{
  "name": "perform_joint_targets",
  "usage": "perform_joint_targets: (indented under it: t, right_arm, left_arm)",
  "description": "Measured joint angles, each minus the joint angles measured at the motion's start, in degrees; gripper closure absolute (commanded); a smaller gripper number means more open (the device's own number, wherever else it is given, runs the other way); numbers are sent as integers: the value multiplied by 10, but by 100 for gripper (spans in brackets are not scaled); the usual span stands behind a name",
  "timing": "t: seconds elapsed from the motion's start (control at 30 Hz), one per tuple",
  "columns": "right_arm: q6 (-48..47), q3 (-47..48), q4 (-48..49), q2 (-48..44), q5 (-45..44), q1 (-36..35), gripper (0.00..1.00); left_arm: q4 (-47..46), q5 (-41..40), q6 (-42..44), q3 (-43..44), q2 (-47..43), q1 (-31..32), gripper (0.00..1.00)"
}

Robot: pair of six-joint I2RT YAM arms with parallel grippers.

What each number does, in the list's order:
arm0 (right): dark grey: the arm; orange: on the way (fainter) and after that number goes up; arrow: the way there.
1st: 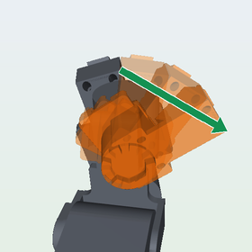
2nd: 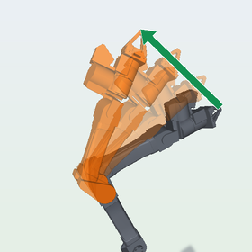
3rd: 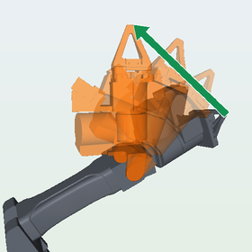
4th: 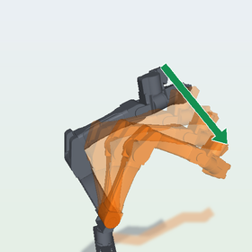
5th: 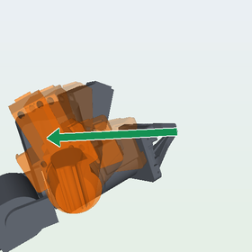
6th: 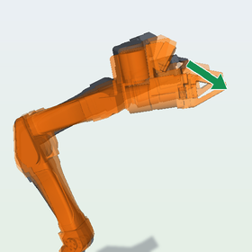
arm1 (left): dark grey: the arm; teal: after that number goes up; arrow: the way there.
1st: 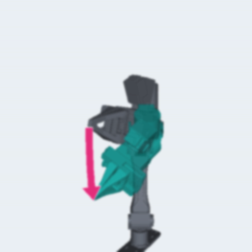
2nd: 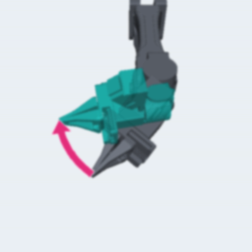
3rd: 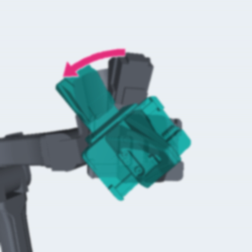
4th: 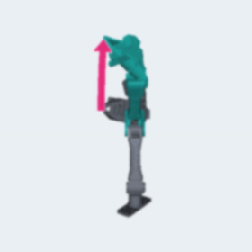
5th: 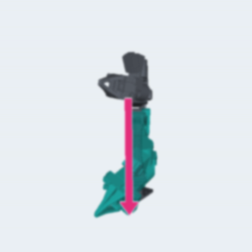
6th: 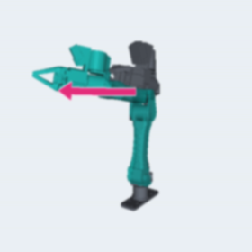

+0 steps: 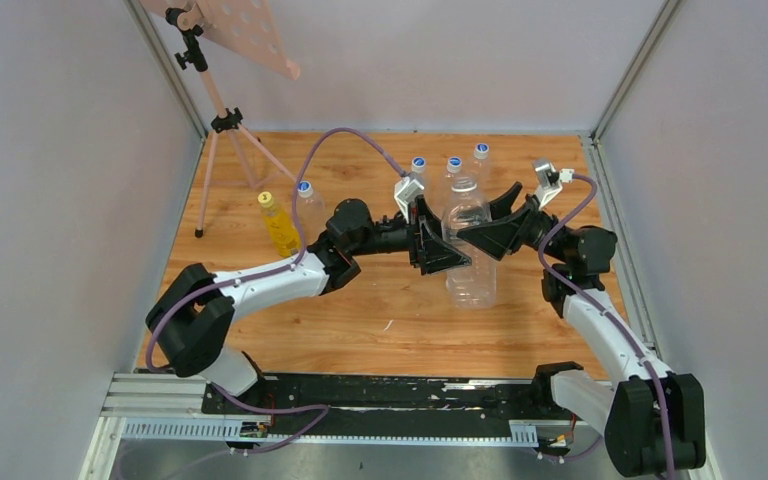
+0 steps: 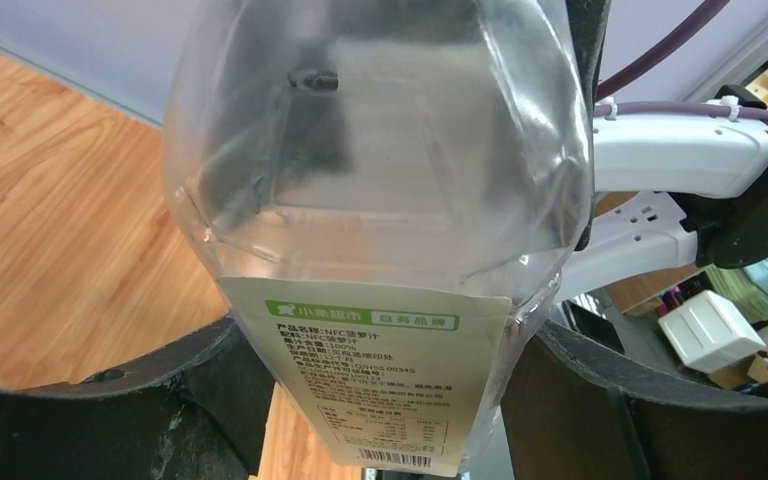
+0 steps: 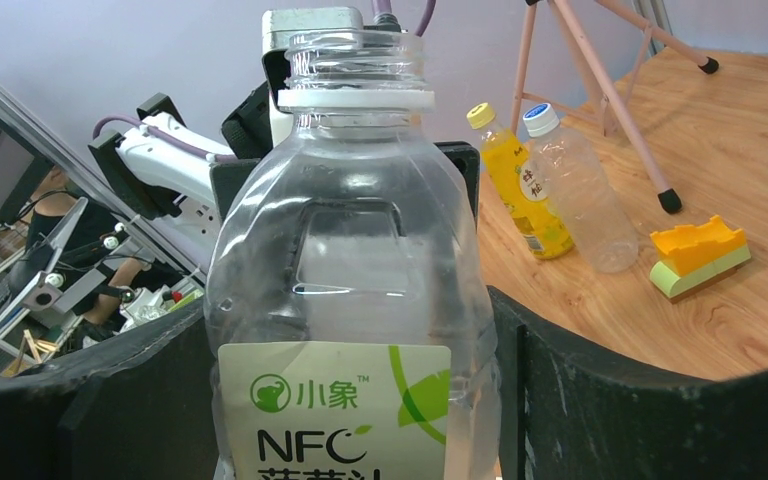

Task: Screw on the bottle caps

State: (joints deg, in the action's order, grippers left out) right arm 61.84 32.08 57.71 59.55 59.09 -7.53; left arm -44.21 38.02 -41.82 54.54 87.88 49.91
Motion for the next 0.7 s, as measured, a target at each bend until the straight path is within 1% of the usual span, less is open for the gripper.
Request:
perform_joint_targets:
  t: [0.03, 0.07, 0.13, 0.17, 0.2, 0.23, 0.3, 0.33, 0.43, 0.6, 0.63, 0.7]
  right_arm:
    - [-4, 0, -3, -2, 0, -1, 47]
    - [-7, 0, -6, -4, 0, -1, 43]
    - [-20, 0, -20, -8, 2, -3, 35]
    - [-26, 0, -29, -10, 4, -5, 32]
    - [-34, 0, -40, -12, 6, -7, 28]
    - [-41, 0, -49, -14, 9, -9, 24]
    - [-56, 0, -70, -19, 18, -16, 21]
    - [-65, 0, -83, -23, 24, -21, 20]
    - [-90, 3, -128, -33, 38, -30, 19]
    - [-108, 18, -194, -35, 36, -32, 18]
    - [-111, 20, -205, -35, 35, -31, 18]
    - [-120, 27, -235, -35, 33, -30, 18]
  left_arm:
    - [1, 0, 2, 0, 0, 0, 39]
    - [6, -3, 6, 0, -2, 1, 41]
    - [28, -11, 17, -1, -10, 3, 49]
    - [48, -16, 25, -2, -17, 5, 60]
    - [70, -23, 34, -4, -26, 8, 66]
    - [94, -30, 45, -7, -37, 11, 79]
    - [136, -48, 67, -13, -60, 16, 92]
    - [159, -61, 80, -17, -73, 19, 93]
    - [217, -100, 131, -31, -114, 29, 93]
    - [279, -153, 207, -42, -163, 31, 89]
    - [290, -161, 220, -42, -170, 31, 95]
    - [308, -174, 244, -42, -181, 30, 100]
